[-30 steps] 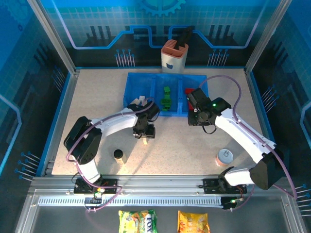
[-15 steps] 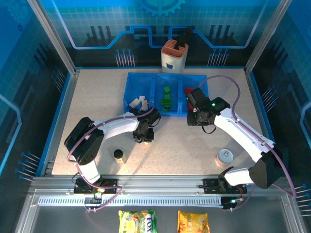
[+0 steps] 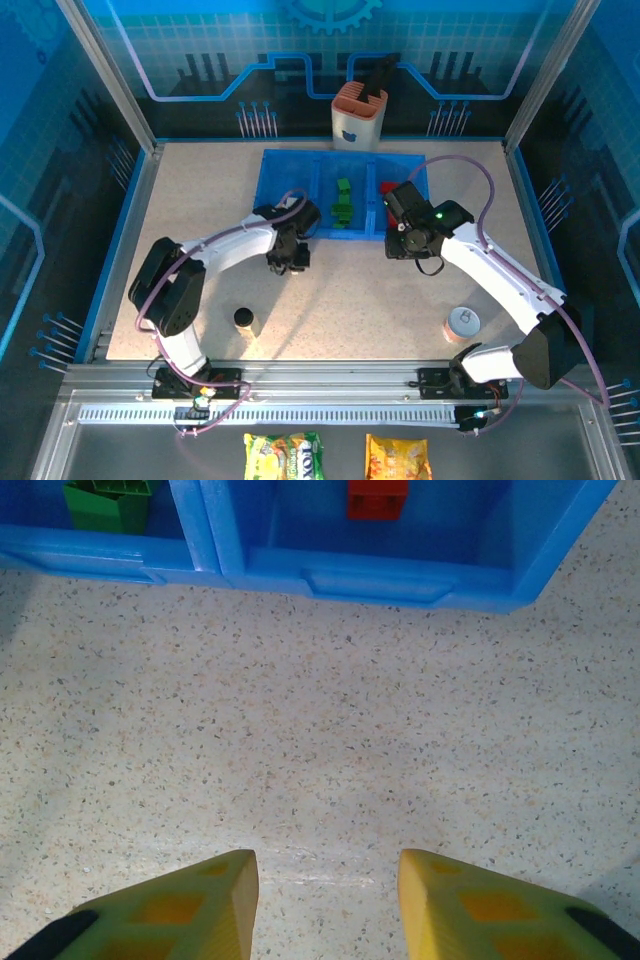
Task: Sort the legos into containers by color
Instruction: Pick up the lego from the middle-left of the table, then place the lego in the container.
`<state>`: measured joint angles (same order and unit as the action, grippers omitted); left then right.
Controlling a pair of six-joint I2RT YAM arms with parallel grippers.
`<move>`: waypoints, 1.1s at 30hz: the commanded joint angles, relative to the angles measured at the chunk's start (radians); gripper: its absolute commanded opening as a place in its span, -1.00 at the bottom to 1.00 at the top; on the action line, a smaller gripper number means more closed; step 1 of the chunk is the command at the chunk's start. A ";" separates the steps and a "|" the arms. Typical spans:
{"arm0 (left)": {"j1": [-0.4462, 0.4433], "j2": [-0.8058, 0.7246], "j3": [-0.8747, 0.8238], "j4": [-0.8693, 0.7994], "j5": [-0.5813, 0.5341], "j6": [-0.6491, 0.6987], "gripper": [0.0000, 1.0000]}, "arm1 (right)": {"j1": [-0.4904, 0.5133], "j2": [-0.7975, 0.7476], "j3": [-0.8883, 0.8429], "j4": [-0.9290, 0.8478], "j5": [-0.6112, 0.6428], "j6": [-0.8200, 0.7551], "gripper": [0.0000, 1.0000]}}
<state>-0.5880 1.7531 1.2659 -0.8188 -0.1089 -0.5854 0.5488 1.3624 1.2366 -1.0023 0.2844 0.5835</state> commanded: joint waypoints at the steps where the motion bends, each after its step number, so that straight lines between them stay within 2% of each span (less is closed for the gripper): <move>1: 0.066 -0.007 0.105 -0.042 -0.022 0.104 -0.62 | -0.013 -0.020 -0.004 -0.023 0.018 0.002 -0.15; 8: 0.170 0.144 0.387 -0.101 -0.051 0.229 -0.60 | -0.017 -0.039 -0.011 -0.042 0.029 0.009 -0.15; 12: 0.214 0.267 0.541 -0.128 -0.025 0.260 -0.57 | -0.025 -0.058 -0.017 -0.054 0.036 0.011 -0.15; 18: 0.253 0.427 0.699 -0.123 -0.023 0.283 -0.55 | -0.036 -0.087 -0.035 -0.064 0.042 0.012 -0.15; 22: 0.266 0.471 0.763 -0.129 -0.032 0.284 -0.47 | -0.045 -0.101 -0.057 -0.062 0.053 0.009 -0.15; 25: 0.267 0.440 0.757 -0.118 -0.022 0.286 -0.28 | -0.064 -0.113 -0.083 -0.036 0.062 -0.006 -0.13; 28: 0.266 0.359 0.681 -0.060 -0.028 0.297 -0.07 | -0.094 -0.131 -0.123 0.020 0.067 -0.040 -0.05; 33: 0.267 0.176 0.498 0.043 -0.072 0.314 0.24 | -0.172 -0.160 -0.201 0.160 0.068 -0.118 0.26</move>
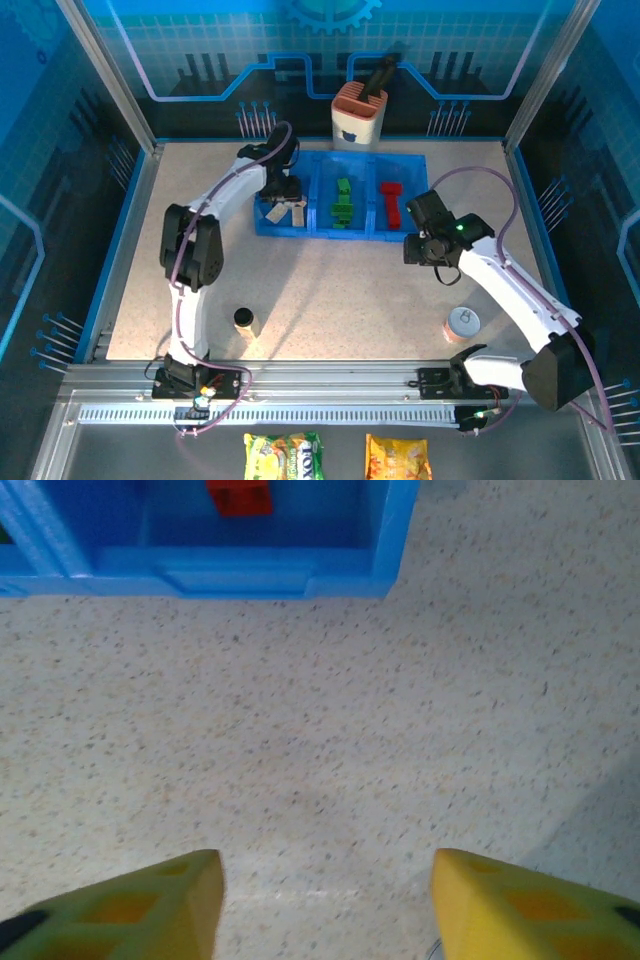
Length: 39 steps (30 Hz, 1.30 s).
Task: Sort the legos into containers by color
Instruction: Place the lego in the container, then reset both arms
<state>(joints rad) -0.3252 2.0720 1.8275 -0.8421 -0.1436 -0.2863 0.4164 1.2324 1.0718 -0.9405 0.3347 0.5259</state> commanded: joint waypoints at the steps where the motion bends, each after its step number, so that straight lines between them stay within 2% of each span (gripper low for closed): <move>1: 0.006 -0.189 -0.109 0.093 -0.052 0.020 0.34 | -0.062 -0.037 -0.061 0.139 0.023 -0.073 0.38; 3: 0.011 -0.279 -0.210 0.143 -0.087 0.026 0.53 | -0.104 -0.044 -0.109 0.215 0.027 -0.097 0.62; 5: 0.022 -0.386 -0.327 0.204 -0.135 0.029 0.80 | -0.146 -0.048 -0.166 0.302 0.045 -0.122 1.00; 7: 0.032 -0.487 -0.442 0.263 -0.201 0.035 0.98 | -0.177 -0.048 -0.230 0.387 0.085 -0.141 0.99; 10: 0.056 -0.640 -0.631 0.372 -0.324 0.053 0.98 | -0.222 -0.038 -0.331 0.559 0.170 -0.170 0.99; 13: 0.090 -0.773 -0.836 0.518 -0.478 0.076 0.99 | -0.257 -0.029 -0.420 0.764 0.179 -0.263 0.99; 15: 0.123 -0.837 -0.960 0.617 -0.523 0.096 0.98 | -0.259 -0.030 -0.493 0.956 0.172 -0.361 0.99; 17: 0.162 -0.879 -1.078 0.737 -0.490 0.123 0.98 | -0.262 -0.019 -0.600 1.194 0.169 -0.440 0.99; 19: 0.184 -0.894 -1.214 0.930 -0.431 0.217 0.99 | -0.269 0.015 -0.685 1.449 0.155 -0.489 0.99; 21: 0.190 -0.877 -1.325 1.128 -0.410 0.278 0.98 | -0.272 0.031 -0.707 1.548 0.109 -0.499 0.99; 24: 0.213 -0.805 -1.416 1.340 -0.340 0.286 0.99 | -0.292 0.096 -0.736 1.738 0.035 -0.505 0.99; 25: 0.221 -0.771 -1.431 1.407 -0.312 0.292 0.99 | -0.302 0.126 -0.732 1.766 0.009 -0.500 0.99; 27: 0.235 -0.743 -1.414 1.419 -0.263 0.297 0.98 | -0.317 0.202 -0.731 1.841 -0.042 -0.494 0.99; 29: 0.253 -0.712 -1.431 1.531 -0.199 0.306 0.99 | -0.316 0.266 -0.734 1.904 -0.077 -0.509 0.99; 31: 0.296 -0.679 -1.419 1.559 -0.102 0.260 0.98 | -0.312 0.319 -0.724 1.954 -0.063 -0.519 0.99; 33: 0.326 -0.615 -1.427 1.653 -0.015 0.243 0.98 | -0.311 0.297 -0.683 1.833 -0.041 -0.499 0.99; 35: 0.330 -0.539 -1.436 1.741 0.010 0.248 0.99 | -0.309 0.308 -0.691 1.870 -0.034 -0.508 0.99; 36: 0.330 -0.516 -1.460 1.806 0.059 0.270 0.99 | -0.304 0.303 -0.692 1.862 -0.024 -0.508 0.99; 39: 0.328 -0.521 -1.446 1.771 0.051 0.271 0.99 | -0.308 0.303 -0.688 1.853 -0.038 -0.506 0.99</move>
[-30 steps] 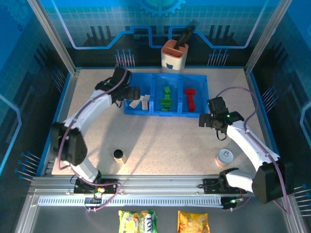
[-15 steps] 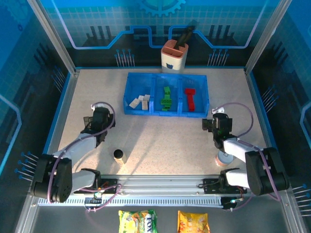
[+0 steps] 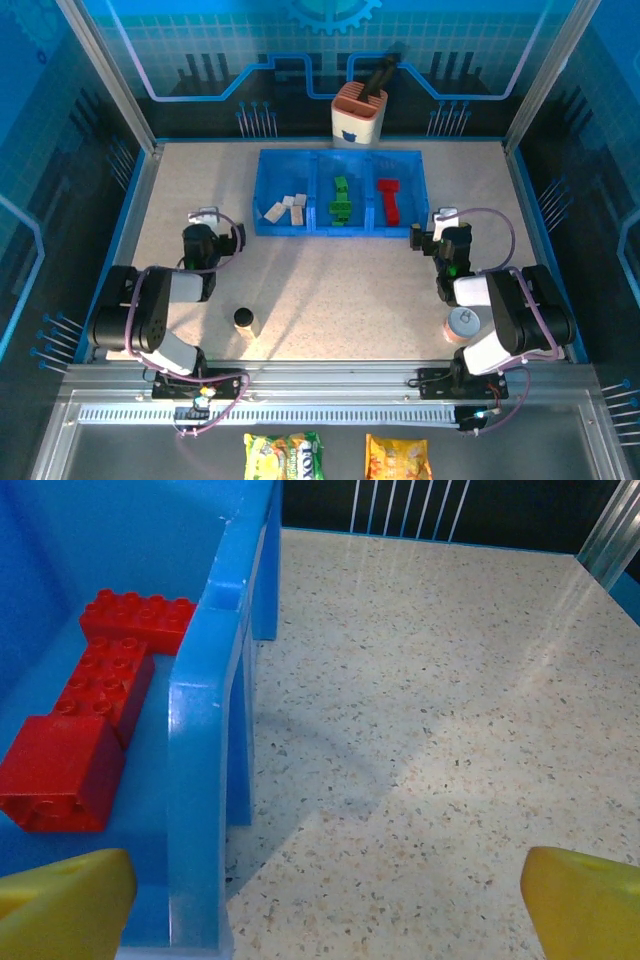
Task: Sort the legos into containers by color
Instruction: Reset both arms
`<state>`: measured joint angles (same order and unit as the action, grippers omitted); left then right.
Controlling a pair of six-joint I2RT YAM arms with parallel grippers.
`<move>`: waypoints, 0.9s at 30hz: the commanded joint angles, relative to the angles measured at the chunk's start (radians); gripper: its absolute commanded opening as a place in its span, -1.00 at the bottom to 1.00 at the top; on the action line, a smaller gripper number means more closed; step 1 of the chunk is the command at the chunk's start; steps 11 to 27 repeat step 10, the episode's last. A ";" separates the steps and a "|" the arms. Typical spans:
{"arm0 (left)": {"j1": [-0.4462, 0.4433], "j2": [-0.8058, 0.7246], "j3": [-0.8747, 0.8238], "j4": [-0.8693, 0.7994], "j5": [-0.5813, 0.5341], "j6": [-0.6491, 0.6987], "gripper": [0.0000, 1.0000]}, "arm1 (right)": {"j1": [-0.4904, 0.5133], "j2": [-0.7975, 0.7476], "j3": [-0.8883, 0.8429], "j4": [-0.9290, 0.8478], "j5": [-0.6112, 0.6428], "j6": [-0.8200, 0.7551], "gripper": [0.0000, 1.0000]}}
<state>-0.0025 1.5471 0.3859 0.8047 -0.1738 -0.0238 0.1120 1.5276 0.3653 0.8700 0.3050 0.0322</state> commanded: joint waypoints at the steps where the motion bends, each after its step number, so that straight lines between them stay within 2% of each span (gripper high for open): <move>1: 0.003 0.004 -0.006 0.121 0.079 0.011 0.99 | -0.005 0.009 0.017 0.048 -0.009 -0.012 0.99; 5: 0.002 0.004 -0.006 0.120 0.078 0.010 0.99 | -0.005 0.009 0.016 0.050 -0.009 -0.013 0.99; 8: 0.003 0.002 -0.006 0.120 0.079 0.011 0.99 | -0.015 0.008 0.024 0.029 -0.056 -0.017 0.99; 27: 0.003 0.002 -0.006 0.120 0.079 0.010 0.99 | -0.014 0.010 0.022 0.041 -0.054 -0.019 0.99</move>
